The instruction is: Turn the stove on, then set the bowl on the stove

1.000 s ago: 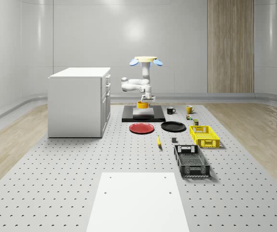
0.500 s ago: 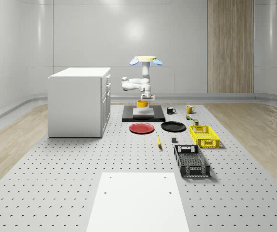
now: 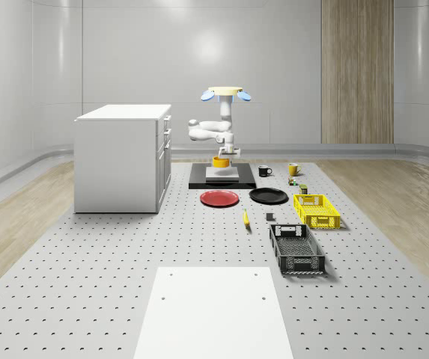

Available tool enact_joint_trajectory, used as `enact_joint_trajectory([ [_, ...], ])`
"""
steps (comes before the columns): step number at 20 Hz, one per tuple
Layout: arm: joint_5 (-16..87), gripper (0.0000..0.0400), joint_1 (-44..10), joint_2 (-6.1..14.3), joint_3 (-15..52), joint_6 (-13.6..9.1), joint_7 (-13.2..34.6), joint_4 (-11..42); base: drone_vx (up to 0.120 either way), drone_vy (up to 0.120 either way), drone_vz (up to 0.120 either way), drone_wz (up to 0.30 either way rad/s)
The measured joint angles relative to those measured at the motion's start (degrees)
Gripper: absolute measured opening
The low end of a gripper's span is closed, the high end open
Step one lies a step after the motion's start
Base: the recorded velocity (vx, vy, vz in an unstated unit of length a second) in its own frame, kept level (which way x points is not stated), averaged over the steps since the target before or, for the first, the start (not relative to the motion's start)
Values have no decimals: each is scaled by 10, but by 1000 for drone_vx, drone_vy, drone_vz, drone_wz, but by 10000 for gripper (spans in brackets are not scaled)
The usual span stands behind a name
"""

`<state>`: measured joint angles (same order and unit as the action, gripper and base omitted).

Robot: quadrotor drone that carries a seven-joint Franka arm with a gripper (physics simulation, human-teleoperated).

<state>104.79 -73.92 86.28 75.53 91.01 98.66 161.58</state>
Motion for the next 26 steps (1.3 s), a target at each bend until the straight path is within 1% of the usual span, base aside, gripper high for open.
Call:
enact_joint_trajectory([
  [4,33,110,-4,0,-35,13,-14,-9,0,0,0,0],
  [7,55,108,-1,-8,-57,16,-30,-15,0,0,0,0],
  [10,80,107,20,-32,-78,6,-72,-24,0,0,0,0],
  [12,100,111,29,-51,-94,-6,-82,-27,0,0,0,0],
  [13,109,116,29,-57,-100,-10,-77,-27,0,0,0,0],
  [17,125,115,20,-63,-113,-13,-41,-29,0,0,0,0],
  [18,128,137,19,-64,-115,-13,-35,-30,0,0,0,0],
  [19,129,195,18,-65,-116,-13,-30,-30,0,0,0,0],
  [20,131,240,17,-65,-117,-14,-25,-30,0,0,0,0],
  [21,130,276,17,-66,-117,-15,-21,-30,0,0,0,0],
  [23,124,325,17,-67,-110,-19,-15,-26,0,0,0,0],
  [26,109,364,18,-67,-93,-28,-7,-19,0,0,0,0],
])
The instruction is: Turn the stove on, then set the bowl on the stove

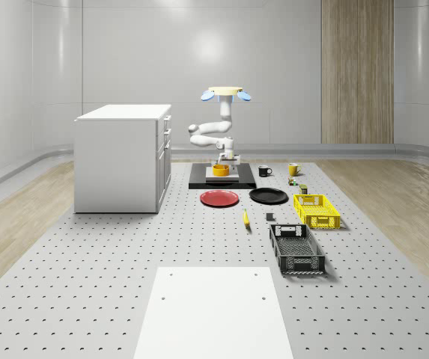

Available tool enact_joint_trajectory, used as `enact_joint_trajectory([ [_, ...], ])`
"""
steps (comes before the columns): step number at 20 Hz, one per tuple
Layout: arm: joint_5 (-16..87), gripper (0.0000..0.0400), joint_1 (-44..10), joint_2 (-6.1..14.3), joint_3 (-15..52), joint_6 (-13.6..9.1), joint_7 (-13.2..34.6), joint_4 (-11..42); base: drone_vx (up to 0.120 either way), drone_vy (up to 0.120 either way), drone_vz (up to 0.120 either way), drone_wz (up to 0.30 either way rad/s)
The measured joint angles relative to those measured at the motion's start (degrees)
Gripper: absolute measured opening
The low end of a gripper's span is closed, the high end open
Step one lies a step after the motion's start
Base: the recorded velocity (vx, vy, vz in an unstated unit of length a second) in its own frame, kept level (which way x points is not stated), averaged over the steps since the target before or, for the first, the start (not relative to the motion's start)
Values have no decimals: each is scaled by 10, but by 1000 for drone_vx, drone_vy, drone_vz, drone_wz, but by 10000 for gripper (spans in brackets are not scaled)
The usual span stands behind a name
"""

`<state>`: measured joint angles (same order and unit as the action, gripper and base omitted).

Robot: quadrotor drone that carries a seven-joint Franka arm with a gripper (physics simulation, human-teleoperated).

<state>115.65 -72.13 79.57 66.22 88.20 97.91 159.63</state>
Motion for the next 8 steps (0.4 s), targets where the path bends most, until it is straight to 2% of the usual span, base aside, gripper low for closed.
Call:
enact_joint_trajectory([
  [8,-36,394,0,1,37,-15,10,12,0,0,0,0],
])
